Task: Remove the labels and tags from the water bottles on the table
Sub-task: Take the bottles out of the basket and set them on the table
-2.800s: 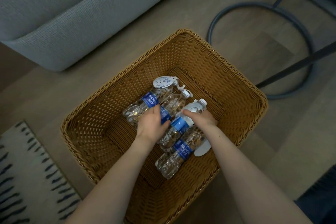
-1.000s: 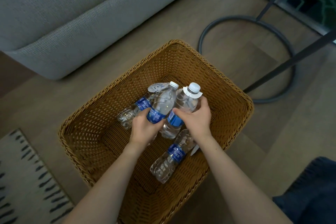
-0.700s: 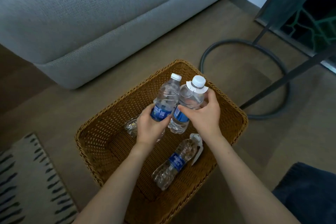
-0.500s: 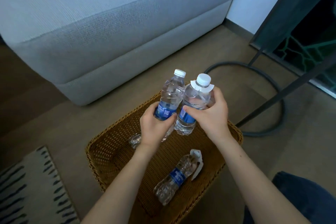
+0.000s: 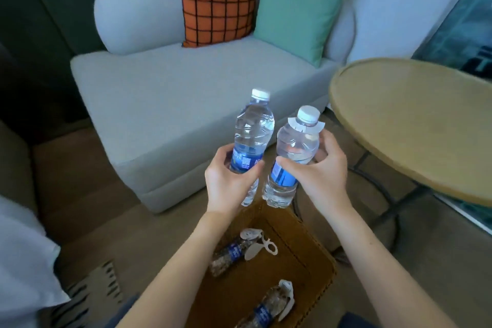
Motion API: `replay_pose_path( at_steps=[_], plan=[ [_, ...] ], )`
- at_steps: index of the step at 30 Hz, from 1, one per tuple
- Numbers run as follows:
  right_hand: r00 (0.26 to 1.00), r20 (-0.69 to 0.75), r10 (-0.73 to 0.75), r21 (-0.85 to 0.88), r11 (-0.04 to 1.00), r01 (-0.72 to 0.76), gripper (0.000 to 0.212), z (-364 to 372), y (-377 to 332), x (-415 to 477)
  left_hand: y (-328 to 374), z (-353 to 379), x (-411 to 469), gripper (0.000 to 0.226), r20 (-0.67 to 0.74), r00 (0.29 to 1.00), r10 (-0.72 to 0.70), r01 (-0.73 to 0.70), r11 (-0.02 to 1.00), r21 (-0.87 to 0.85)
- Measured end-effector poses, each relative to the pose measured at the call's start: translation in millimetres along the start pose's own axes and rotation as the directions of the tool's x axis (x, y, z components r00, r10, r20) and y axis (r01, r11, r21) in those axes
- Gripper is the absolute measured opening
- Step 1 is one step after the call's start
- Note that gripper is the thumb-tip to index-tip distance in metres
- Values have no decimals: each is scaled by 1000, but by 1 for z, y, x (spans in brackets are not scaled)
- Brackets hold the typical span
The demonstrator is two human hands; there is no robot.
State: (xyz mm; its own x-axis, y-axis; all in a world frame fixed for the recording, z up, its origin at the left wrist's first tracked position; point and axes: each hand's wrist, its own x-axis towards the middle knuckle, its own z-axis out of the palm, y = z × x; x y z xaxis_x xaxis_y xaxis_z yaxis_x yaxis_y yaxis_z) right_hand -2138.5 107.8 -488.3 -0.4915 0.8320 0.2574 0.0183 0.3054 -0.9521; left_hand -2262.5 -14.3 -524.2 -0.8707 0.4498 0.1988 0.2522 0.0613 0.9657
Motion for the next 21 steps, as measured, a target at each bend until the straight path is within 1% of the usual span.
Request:
replay_pose_path(
  at_steps=[3,6,9,11,14,17,19,21],
  plan=[
    [1000,-5,1,30,1000,-1,70,-7,-69,18,74,-19,18,54,24,1000,12,-13,1000,19],
    [1000,-15,-11,38,999,12,65,-19,-142,33,150,-36,28,55,61,998,24,-26,999,30],
    [999,-46,-19,38,999,21,64,-41,-217,43,228,-50,32,50,95,994,46,-50,998,38],
    [998,-59,-16,34,999,18,63,-61,-266,49,281,-57,32,47,107,993,41,-46,998,39],
    [997,-81,9,25,1000,-7,63,-99,-340,54,365,-66,29,54,129,991,39,-44,998,40],
    [993,-113,28,-4,1000,-29,65,-143,-412,49,446,-72,18,56,157,987,26,-32,999,31],
    [991,-129,26,-20,999,-29,65,-173,-455,41,492,-74,7,57,175,984,32,-36,999,16],
    [989,-145,17,-34,999,-22,65,-203,-485,29,526,-73,-6,56,207,976,65,-68,998,11]
  ],
)
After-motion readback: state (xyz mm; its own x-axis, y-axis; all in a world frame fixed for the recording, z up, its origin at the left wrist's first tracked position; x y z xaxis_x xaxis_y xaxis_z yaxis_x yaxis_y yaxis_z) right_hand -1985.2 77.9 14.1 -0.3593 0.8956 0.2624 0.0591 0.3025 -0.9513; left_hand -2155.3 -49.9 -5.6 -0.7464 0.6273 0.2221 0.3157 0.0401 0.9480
